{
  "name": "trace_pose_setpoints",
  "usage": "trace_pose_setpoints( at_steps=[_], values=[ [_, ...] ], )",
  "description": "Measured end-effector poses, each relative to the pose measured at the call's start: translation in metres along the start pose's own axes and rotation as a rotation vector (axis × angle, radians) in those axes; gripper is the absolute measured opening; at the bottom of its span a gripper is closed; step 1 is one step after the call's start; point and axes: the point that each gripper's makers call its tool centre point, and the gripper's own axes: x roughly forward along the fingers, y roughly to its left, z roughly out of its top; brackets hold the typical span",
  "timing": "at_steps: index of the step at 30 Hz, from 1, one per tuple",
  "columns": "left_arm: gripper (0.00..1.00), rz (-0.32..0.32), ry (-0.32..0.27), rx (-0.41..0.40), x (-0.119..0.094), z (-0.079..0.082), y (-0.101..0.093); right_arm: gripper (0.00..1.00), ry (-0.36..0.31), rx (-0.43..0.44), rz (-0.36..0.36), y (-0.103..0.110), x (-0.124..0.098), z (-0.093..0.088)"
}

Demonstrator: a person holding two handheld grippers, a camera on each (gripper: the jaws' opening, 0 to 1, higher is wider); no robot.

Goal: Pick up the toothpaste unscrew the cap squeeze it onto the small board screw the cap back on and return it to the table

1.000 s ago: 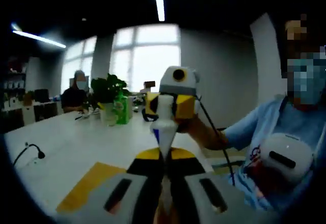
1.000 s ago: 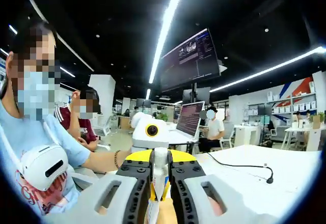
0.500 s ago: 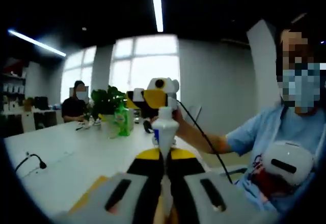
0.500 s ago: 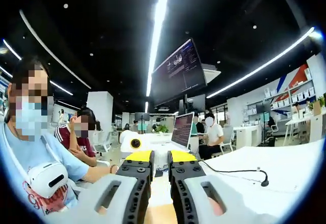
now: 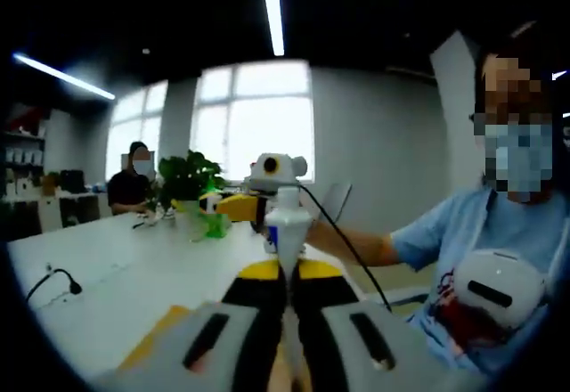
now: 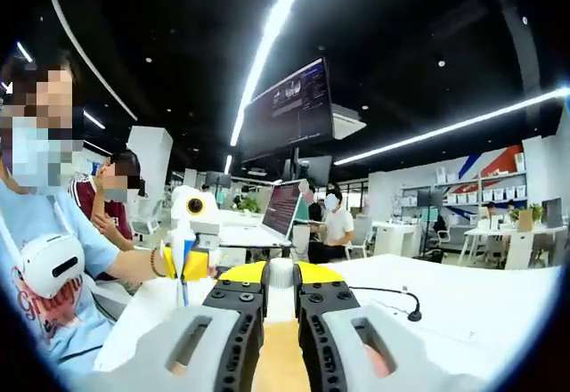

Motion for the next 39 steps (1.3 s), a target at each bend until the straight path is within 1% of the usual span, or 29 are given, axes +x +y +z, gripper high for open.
trace_pose_setpoints(
  at_steps=[2,4,5,8,12,15,17,18,20,21,24,26,27,31,33,36,39],
  values=[
    [0.02,-0.008,0.011,-0.011,0.0,-0.002,-0.001,0.1,0.039,0.007,-0.03,-0.008,-0.005,-0.017],
    [0.02,-0.007,0.01,-0.004,0.0,-0.003,-0.002,0.1,0.055,0.02,-0.048,-0.013,-0.01,-0.029],
    [0.02,0.003,0.013,0.008,-0.001,-0.004,-0.002,0.1,0.061,0.026,-0.055,-0.016,-0.012,-0.033],
    [0.02,0.004,0.007,0.013,-0.003,-0.002,-0.002,0.1,0.103,0.053,-0.095,-0.028,-0.02,-0.057],
    [0.02,-0.002,0.005,0.002,-0.004,-0.001,-0.004,0.1,0.111,0.046,-0.081,-0.032,-0.027,-0.075],
    [0.02,0.014,0.016,0.012,-0.005,-0.003,-0.002,0.1,0.108,0.031,-0.105,-0.043,-0.034,-0.082],
    [0.02,0.016,0.017,0.004,-0.005,-0.003,0.0,0.1,0.124,0.049,-0.141,-0.051,-0.038,-0.088],
    [0.02,0.014,0.014,-0.004,-0.005,-0.003,0.001,0.11,0.146,0.057,-0.149,-0.054,-0.039,-0.094],
    [0.02,0.015,0.007,-0.012,-0.006,-0.003,0.001,0.11,0.189,0.059,-0.141,-0.056,-0.041,-0.105],
    [0.02,0.015,0.004,-0.014,-0.006,-0.003,0.001,0.11,0.214,0.06,-0.121,-0.054,-0.041,-0.111],
    [0.02,0.016,0.005,-0.015,-0.006,-0.004,0.001,0.11,0.305,0.066,-0.106,-0.054,-0.042,-0.13],
    [0.02,0.018,0.009,-0.017,-0.007,-0.005,0.002,0.11,0.326,0.123,-0.126,-0.059,-0.042,-0.139],
    [0.02,0.02,0.01,-0.018,-0.007,-0.006,0.002,0.11,0.336,0.129,-0.141,-0.062,-0.042,-0.143],
    [0.02,0.023,0.012,-0.024,-0.008,-0.007,0.003,0.11,0.401,0.132,-0.145,-0.066,-0.044,-0.159],
    [0.02,0.026,0.011,-0.025,-0.009,-0.006,0.004,0.11,0.427,0.136,-0.124,-0.062,-0.044,-0.166],
    [0.02,0.029,0.006,-0.032,-0.01,-0.006,0.005,0.11,0.448,0.138,-0.109,-0.059,-0.042,-0.172],
    [0.02,0.031,0.005,-0.04,-0.01,-0.006,0.006,0.11,0.463,0.144,-0.116,-0.061,-0.042,-0.177]
  ],
)
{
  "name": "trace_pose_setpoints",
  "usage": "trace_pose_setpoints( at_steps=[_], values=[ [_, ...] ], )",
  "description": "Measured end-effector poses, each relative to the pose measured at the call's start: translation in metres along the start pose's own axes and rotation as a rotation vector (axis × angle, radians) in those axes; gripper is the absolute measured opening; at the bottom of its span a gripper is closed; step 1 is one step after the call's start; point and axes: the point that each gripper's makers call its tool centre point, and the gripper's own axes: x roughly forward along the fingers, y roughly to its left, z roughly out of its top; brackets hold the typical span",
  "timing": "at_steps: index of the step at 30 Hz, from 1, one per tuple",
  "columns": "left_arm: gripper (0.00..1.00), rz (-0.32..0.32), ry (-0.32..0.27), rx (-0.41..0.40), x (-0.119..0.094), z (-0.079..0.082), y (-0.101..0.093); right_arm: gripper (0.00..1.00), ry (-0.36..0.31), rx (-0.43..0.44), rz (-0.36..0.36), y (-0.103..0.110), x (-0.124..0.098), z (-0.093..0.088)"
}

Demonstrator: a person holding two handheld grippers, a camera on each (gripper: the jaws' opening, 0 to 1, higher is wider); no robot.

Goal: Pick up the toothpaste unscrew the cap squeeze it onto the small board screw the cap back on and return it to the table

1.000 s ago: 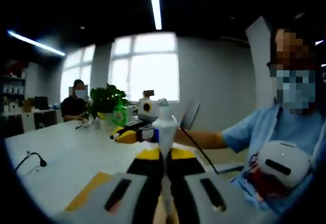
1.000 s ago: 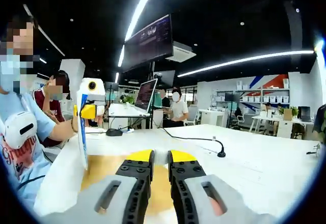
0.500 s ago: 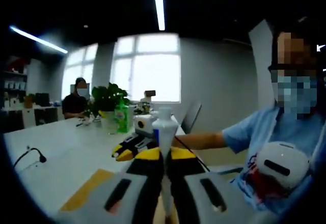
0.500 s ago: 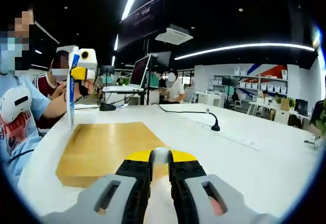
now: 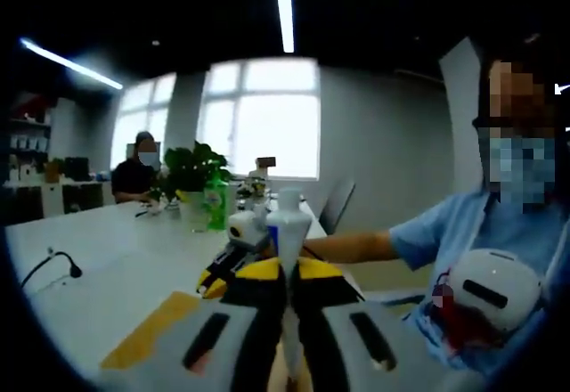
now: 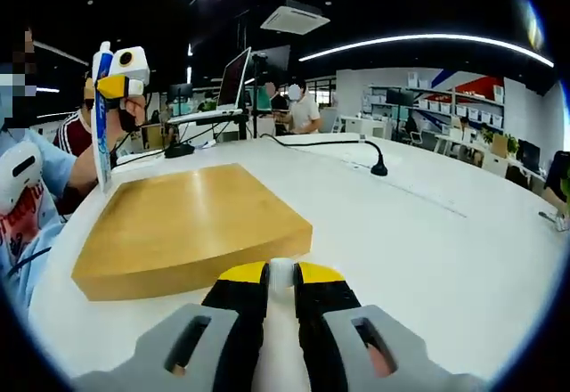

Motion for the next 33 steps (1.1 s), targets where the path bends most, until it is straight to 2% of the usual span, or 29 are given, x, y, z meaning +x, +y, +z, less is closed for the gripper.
trace_pose_setpoints(
  at_steps=[4,7,10,16,23,27,29,33],
  values=[
    [0.02,-0.008,-0.016,-0.02,0.0,0.0,0.0,0.11,0.016,-0.005,-0.001,-0.001,0.003,-0.003],
    [0.02,-0.013,-0.028,-0.037,-0.001,0.001,0.0,0.11,0.046,-0.052,-0.018,-0.007,0.003,-0.007],
    [0.02,0.001,-0.017,-0.027,-0.002,-0.001,0.001,0.11,0.064,-0.043,-0.015,-0.007,0.005,-0.011],
    [0.02,0.004,-0.004,-0.024,-0.002,-0.004,0.001,0.11,0.06,-0.029,-0.022,-0.009,0.004,-0.014],
    [0.02,0.012,-0.006,-0.029,-0.003,-0.005,0.003,0.17,0.051,-0.014,-0.043,-0.013,0.002,-0.015],
    [0.02,0.014,-0.002,-0.029,-0.003,-0.007,0.003,0.21,-0.029,-0.027,-0.048,-0.012,-0.001,-0.002],
    [0.02,0.016,-0.001,-0.032,-0.005,-0.008,0.003,0.26,-0.097,-0.08,-0.056,-0.012,-0.007,0.013],
    [0.02,0.022,-0.003,-0.045,-0.009,-0.009,0.003,0.29,-0.218,-0.096,-0.054,-0.002,-0.023,0.044]
  ],
)
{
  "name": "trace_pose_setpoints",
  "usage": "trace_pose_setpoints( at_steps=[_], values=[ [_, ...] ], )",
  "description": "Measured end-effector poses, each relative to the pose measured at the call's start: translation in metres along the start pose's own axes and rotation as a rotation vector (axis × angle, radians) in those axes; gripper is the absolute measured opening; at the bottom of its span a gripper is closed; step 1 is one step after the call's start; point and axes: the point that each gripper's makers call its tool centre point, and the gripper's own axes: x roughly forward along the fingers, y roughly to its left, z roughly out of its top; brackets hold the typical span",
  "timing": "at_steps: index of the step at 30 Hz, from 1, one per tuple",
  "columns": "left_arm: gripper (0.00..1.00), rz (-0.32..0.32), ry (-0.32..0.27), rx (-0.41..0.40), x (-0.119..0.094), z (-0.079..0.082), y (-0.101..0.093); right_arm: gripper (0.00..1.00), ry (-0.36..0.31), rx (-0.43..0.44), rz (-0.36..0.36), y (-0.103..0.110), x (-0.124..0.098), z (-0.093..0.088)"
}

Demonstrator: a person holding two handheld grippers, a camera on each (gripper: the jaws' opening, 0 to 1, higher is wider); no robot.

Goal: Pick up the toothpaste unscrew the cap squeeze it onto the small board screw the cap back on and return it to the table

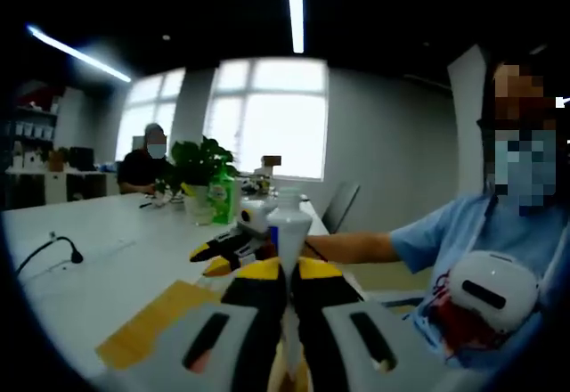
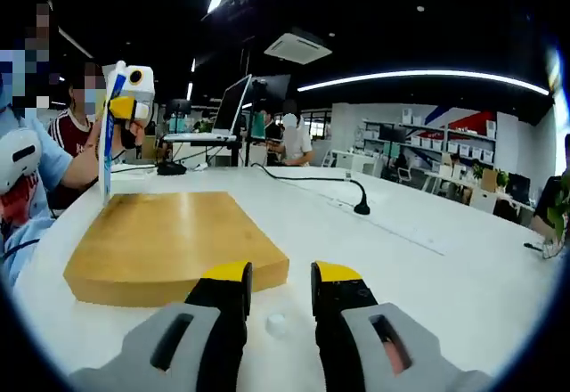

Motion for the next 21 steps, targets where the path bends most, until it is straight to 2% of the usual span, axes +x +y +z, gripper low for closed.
trace_pose_setpoints(
  at_steps=[3,5,6,9,12,13,14,17,19,21],
  values=[
    [0.02,0.005,-0.009,-0.006,-0.002,0.001,0.001,0.33,-0.09,0.032,0.043,0.017,-0.005,0.032],
    [0.02,0.0,-0.023,-0.029,-0.003,0.002,0.001,0.3,-0.145,0.081,0.111,0.035,-0.006,0.05],
    [0.02,-0.006,-0.029,-0.04,-0.002,0.003,0.0,0.3,-0.193,0.119,0.139,0.044,-0.007,0.061],
    [0.02,-0.019,-0.047,-0.073,-0.002,0.005,-0.001,0.33,-0.252,0.17,0.214,0.066,-0.008,0.079],
    [0.02,-0.023,-0.053,-0.104,0.001,0.006,-0.001,0.39,-0.248,0.197,0.315,0.1,-0.004,0.089],
    [0.02,-0.017,-0.052,-0.11,0.001,0.006,0.0,0.36,-0.25,0.217,0.329,0.107,-0.001,0.092],
    [0.02,-0.01,-0.054,-0.108,0.001,0.007,0.001,0.34,-0.223,0.242,0.35,0.115,0.002,0.09],
    [0.02,0.006,-0.065,-0.113,0.002,0.008,0.006,0.36,-0.162,0.205,0.423,0.143,0.012,0.087],
    [0.02,0.004,-0.076,-0.166,0.004,0.01,0.009,0.39,-0.119,0.175,0.449,0.157,0.02,0.085],
    [0.02,0.001,-0.095,-0.201,0.005,0.013,0.01,0.42,-0.109,0.163,0.464,0.167,0.027,0.088]
  ],
)
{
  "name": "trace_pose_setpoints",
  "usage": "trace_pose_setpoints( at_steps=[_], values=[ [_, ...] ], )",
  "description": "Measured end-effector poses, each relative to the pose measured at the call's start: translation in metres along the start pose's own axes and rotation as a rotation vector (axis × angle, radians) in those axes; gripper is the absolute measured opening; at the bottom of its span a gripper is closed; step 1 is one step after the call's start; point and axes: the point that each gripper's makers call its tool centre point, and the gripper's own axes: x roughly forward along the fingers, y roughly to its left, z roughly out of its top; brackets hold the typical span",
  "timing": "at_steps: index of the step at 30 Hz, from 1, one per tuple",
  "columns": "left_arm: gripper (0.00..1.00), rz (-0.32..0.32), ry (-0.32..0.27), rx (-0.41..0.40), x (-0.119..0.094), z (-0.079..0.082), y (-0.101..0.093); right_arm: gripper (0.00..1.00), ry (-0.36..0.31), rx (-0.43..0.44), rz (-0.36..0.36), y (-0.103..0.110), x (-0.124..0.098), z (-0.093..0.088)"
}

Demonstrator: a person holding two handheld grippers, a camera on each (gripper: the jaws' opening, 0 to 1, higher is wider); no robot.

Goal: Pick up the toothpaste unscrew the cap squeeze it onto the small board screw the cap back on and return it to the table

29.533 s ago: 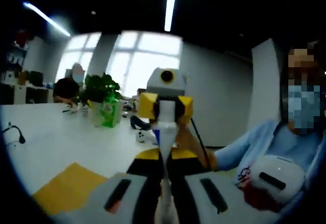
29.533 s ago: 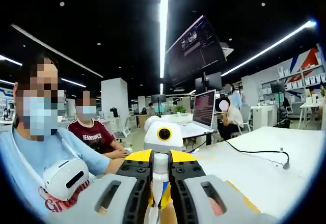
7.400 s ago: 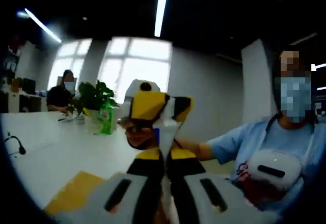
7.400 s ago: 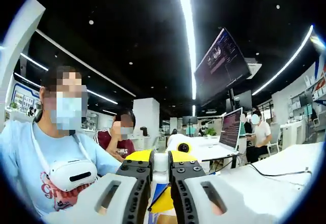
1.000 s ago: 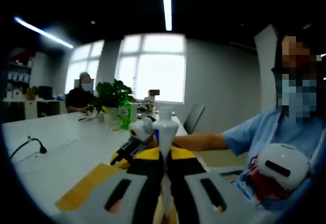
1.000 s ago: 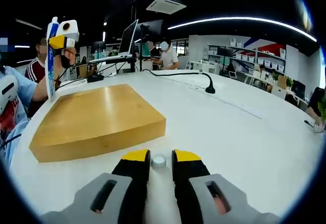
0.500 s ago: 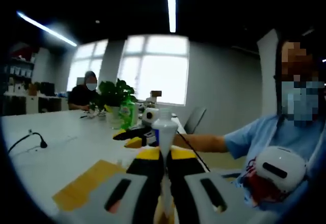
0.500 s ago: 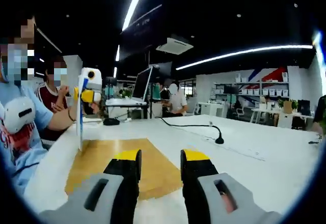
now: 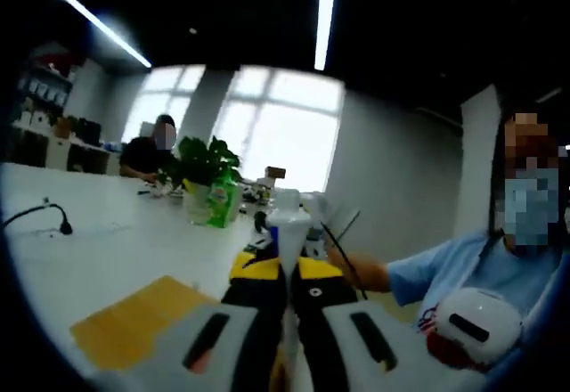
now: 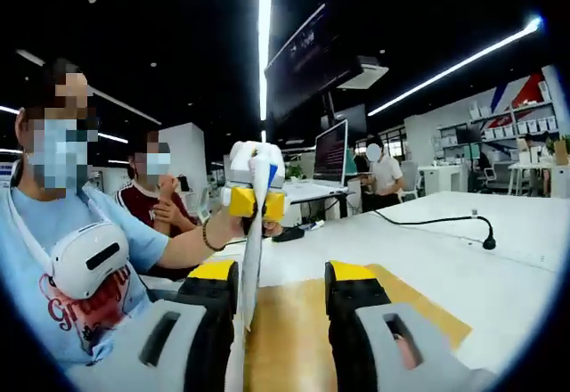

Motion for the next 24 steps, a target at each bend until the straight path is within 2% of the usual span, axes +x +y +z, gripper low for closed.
trace_pose_setpoints(
  at_steps=[2,4,9,13,14,15,17,22,24],
  values=[
    [0.02,-0.006,-0.01,-0.016,0.0,0.003,-0.001,0.42,0.006,0.006,0.039,0.009,0.011,0.001],
    [0.02,-0.062,-0.021,0.013,-0.001,0.006,-0.01,0.38,0.028,0.011,0.081,0.017,0.02,-0.002],
    [0.02,-0.053,-0.008,0.012,-0.004,0.005,-0.011,0.3,0.027,0.028,0.122,0.021,0.036,-0.003],
    [0.02,-0.051,-0.01,-0.007,-0.002,0.004,-0.008,0.12,0.044,0.052,0.186,0.03,0.047,-0.007],
    [0.02,-0.064,-0.018,-0.032,-0.002,0.006,-0.01,0.12,0.031,0.08,0.174,0.029,0.048,-0.004],
    [0.02,-0.064,-0.021,-0.034,-0.002,0.007,-0.009,0.12,0.022,0.106,0.184,0.029,0.049,-0.002],
    [0.03,-0.059,-0.032,-0.02,-0.004,0.01,-0.01,0.1,0.005,0.162,0.149,0.024,0.048,0.001],
    [0.04,-0.051,-0.059,-0.011,-0.003,0.013,-0.006,0.08,-0.015,0.229,0.15,0.025,0.047,0.003],
    [0.05,-0.045,-0.075,-0.013,-0.004,0.014,-0.004,0.08,-0.041,0.251,0.125,0.023,0.047,0.005]
  ],
)
